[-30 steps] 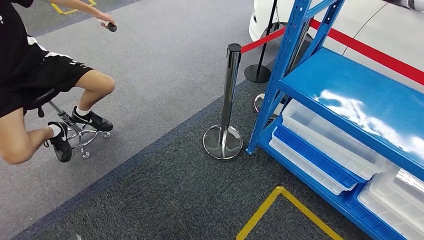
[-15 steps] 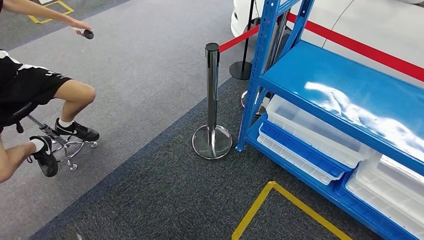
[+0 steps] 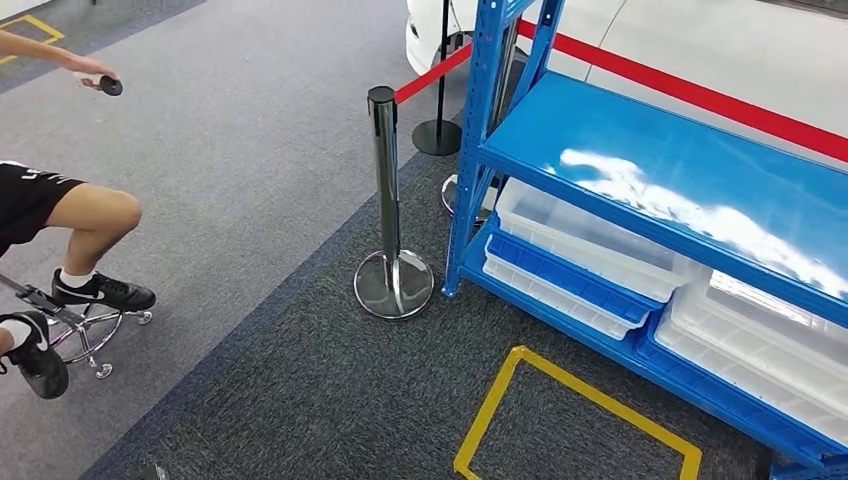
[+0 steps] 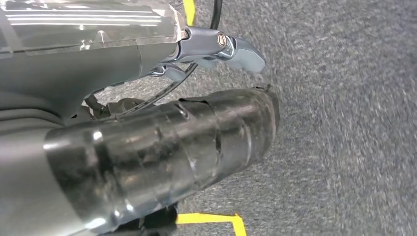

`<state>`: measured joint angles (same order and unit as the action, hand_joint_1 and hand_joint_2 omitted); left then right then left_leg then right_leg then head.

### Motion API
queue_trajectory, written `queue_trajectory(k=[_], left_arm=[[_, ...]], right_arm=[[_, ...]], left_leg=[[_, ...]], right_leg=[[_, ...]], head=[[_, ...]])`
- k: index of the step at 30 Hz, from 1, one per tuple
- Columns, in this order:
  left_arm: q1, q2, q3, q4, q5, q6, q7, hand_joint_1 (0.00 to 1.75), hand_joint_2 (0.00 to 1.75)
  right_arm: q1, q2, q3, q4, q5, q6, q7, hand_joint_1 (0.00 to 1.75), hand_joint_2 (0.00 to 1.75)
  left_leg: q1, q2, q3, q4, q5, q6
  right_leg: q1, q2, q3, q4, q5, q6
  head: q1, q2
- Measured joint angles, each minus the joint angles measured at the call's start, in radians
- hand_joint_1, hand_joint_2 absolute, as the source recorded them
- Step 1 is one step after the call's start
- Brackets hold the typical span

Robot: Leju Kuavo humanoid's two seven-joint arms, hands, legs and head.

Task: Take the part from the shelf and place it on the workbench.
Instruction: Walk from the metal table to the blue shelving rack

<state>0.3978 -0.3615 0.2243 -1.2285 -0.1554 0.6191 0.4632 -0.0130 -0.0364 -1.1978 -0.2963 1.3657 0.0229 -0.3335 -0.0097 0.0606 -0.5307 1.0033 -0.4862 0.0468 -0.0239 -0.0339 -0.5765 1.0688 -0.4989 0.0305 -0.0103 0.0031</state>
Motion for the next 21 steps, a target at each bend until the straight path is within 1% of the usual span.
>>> queue_trajectory(k=[1, 2, 3, 4, 5, 6, 7, 8, 9, 10, 11, 12, 13, 14, 15, 16, 17, 18, 19, 20, 21], left_arm=[[-0.001, 0.0, 0.0, 0.0, 0.0, 0.0, 0.0, 0.0, 0.0], [-0.001, 0.0, 0.0, 0.0, 0.0, 0.0, 0.0, 0.0, 0.0], [-0.002, 0.0, 0.0, 0.0, 0.0, 0.0, 0.0, 0.0, 0.0], [-0.002, 0.0, 0.0, 0.0, 0.0, 0.0, 0.0, 0.0, 0.0], [-0.003, 0.0, 0.0, 0.0, 0.0, 0.0, 0.0, 0.0, 0.0], [-0.003, 0.001, 0.0, 0.0, 0.0, 0.0, 0.0, 0.0, 0.0], [-0.002, 0.001, 0.0, 0.0, 0.0, 0.0, 0.0, 0.0, 0.0], [-0.001, 0.001, 0.0, 0.0, 0.0, 0.0, 0.0, 0.0, 0.0], [-0.001, 0.001, 0.0, 0.0, 0.0, 0.0, 0.0, 0.0, 0.0], [-0.001, 0.002, 0.0, 0.0, 0.0, 0.0, 0.0, 0.0, 0.0], [-0.001, 0.002, 0.0, 0.0, 0.0, 0.0, 0.0, 0.0, 0.0], [-0.001, 0.002, 0.0, 0.0, 0.0, 0.0, 0.0, 0.0, 0.0], [-0.001, 0.002, 0.0, 0.0, 0.0, 0.0, 0.0, 0.0, 0.0], [-0.001, 0.002, 0.0, 0.0, 0.0, 0.0, 0.0, 0.0, 0.0], [-0.001, 0.002, 0.0, 0.0, 0.0, 0.0, 0.0, 0.0, 0.0], [-0.001, 0.002, 0.0, 0.0, 0.0, 0.0, 0.0, 0.0, 0.0], [-0.001, 0.002, 0.0, 0.001, 0.0, 0.0, 0.0, 0.0, 0.0], [-0.001, 0.002, 0.0, 0.001, 0.0, 0.0, 0.0, 0.0, 0.0], [-0.002, 0.002, 0.0, 0.001, 0.0, 0.0, 0.0, 0.0, 0.0], [-0.002, 0.001, 0.0, 0.001, 0.0, 0.0, 0.0, 0.0, 0.0], [-0.003, 0.001, 0.0, 0.001, 0.0, 0.0, 0.0, 0.0, 0.0]], right_arm=[[-0.001, 0.0, 0.0, 0.0, 0.0, 0.0, 0.0, 0.0, 0.0], [-0.001, 0.0, 0.0, 0.0, 0.0, 0.0, 0.0, 0.0, 0.0], [0.001, 0.0, 0.0, 0.0, 0.0, 0.0, 0.0, 0.0, 0.0], [0.002, 0.0, 0.0, 0.0, 0.0, 0.0, 0.0, 0.0, 0.0], [0.003, 0.0, 0.0, 0.0, 0.0, 0.0, 0.0, 0.0, 0.0], [0.003, 0.0, 0.0, 0.0, 0.0, 0.0, 0.0, 0.0, 0.0], [0.002, 0.0, 0.0, 0.0, 0.0, 0.0, 0.0, 0.0, 0.0], [0.001, 0.0, 0.0, 0.0, 0.0, 0.0, 0.0, 0.0, 0.0], [0.001, 0.0, 0.0, 0.0, 0.0, 0.0, 0.0, 0.0, 0.0], [0.001, 0.0, 0.0, 0.0, 0.0, 0.0, 0.0, 0.0, 0.0], [0.001, 0.0, 0.0, 0.0, 0.0, 0.0, 0.0, 0.0, 0.0], [0.001, 0.0, 0.0, 0.0, 0.0, 0.0, 0.0, 0.0, 0.0], [0.001, 0.0, 0.0, 0.0, 0.0, 0.0, 0.0, 0.0, 0.0], [0.001, 0.0, 0.0, 0.0, 0.0, 0.0, 0.0, 0.0, 0.0], [-0.001, 0.001, 0.0, 0.0, 0.0, 0.0, 0.0, 0.0, 0.0], [-0.002, 0.001, 0.0, 0.0, 0.0, 0.0, 0.0, 0.0, 0.0], [-0.001, 0.001, 0.0, 0.0, 0.0, 0.0, 0.0, 0.0, 0.0], [0.0, 0.002, 0.0, 0.0, 0.0, 0.0, 0.0, 0.0, 0.0], [0.002, 0.002, 0.0, 0.0, 0.0, 0.0, 0.0, 0.0, 0.0], [0.004, 0.002, 0.0, 0.0, 0.0, 0.0, 0.0, 0.0, 0.0], [0.005, 0.002, 0.0, 0.0, 0.0, 0.0, 0.0, 0.0, 0.0]], left_leg=[[-0.002, 0.006, 0.001, 0.003, -0.005, -0.006], [-0.003, 0.011, 0.003, 0.004, -0.009, -0.012], [-0.004, 0.017, 0.007, 0.004, -0.011, -0.017], [-0.003, 0.018, 0.01, 0.005, -0.014, -0.022], [-0.002, 0.009, 0.009, 0.015, -0.024, -0.029], [0.0, -0.006, 0.001, 0.04, -0.043, -0.035], [0.003, -0.025, -0.019, 0.088, -0.074, -0.041], [0.006, -0.041, -0.048, 0.153, -0.111, -0.047], [0.009, -0.048, -0.08, 0.221, -0.142, -0.05], [0.011, -0.051, -0.105, 0.273, -0.158, -0.053], [0.014, -0.051, -0.114, 0.29, -0.153, -0.054], [0.015, -0.054, -0.104, 0.266, -0.127, -0.054], [0.017, -0.06, -0.079, 0.209, -0.089, -0.052], [0.018, -0.078, -0.047, 0.135, -0.052, -0.049], [0.019, -0.098, -0.018, 0.07, -0.026, -0.045], [0.018, -0.114, 0.0, 0.027, -0.013, -0.041], [0.017, -0.124, 0.008, 0.006, -0.01, -0.038], [0.015, -0.119, 0.01, 0.002, -0.01, -0.034], [0.016, -0.109, 0.012, -0.004, -0.006, -0.027], [0.017, -0.097, 0.016, -0.013, -0.001, -0.018], [0.018, -0.085, 0.02, -0.023, 0.005, -0.01]], right_leg=[[0.003, -0.008, 0.013, -0.028, 0.006, -0.006], [0.006, -0.006, 0.014, -0.033, 0.004, -0.012], [0.006, 0.002, 0.014, -0.036, 0.005, -0.017], [0.003, 0.009, 0.015, -0.039, 0.007, -0.023], [0.0, 0.016, 0.016, -0.043, 0.01, -0.029], [-0.004, 0.023, 0.017, -0.046, 0.014, -0.035], [-0.007, 0.03, 0.017, -0.048, 0.017, -0.039], [-0.007, 0.037, 0.015, -0.048, 0.019, -0.042], [-0.007, 0.045, 0.013, -0.048, 0.019, -0.043], [-0.006, 0.056, 0.012, -0.047, 0.019, -0.043], [-0.006, 0.067, 0.013, -0.046, 0.019, -0.042], [-0.007, 0.078, 0.014, -0.046, 0.019, -0.042], [-0.007, 0.091, 0.016, -0.046, 0.018, -0.04], [-0.008, 0.103, 0.018, -0.046, 0.017, -0.039], [-0.007, 0.115, 0.018, -0.045, 0.016, -0.034], [-0.008, 0.125, 0.016, -0.045, 0.017, -0.029], [-0.008, 0.135, 0.013, -0.046, 0.019, -0.021], [-0.009, 0.145, 0.011, -0.048, 0.022, -0.013], [-0.011, 0.153, 0.009, -0.051, 0.024, -0.005], [-0.012, 0.145, 0.007, -0.049, 0.022, 0.001], [-0.011, 0.126, -0.002, -0.032, 0.009, 0.004]], head=[[0.0, 0.0], [0.0, 0.0], [0.0, 0.0], [-0.001, 0.0], [-0.001, 0.0], [-0.002, 0.0], [-0.003, 0.0], [-0.003, 0.0], [-0.003, 0.0], [-0.003, 0.0], [-0.003, 0.0], [-0.003, 0.0], [-0.003, 0.0], [-0.003, 0.0], [-0.003, 0.0], [-0.003, 0.0], [-0.002, 0.0], [-0.002, 0.0], [-0.002, 0.0], [-0.002, 0.0], [0.0, 0.0]])
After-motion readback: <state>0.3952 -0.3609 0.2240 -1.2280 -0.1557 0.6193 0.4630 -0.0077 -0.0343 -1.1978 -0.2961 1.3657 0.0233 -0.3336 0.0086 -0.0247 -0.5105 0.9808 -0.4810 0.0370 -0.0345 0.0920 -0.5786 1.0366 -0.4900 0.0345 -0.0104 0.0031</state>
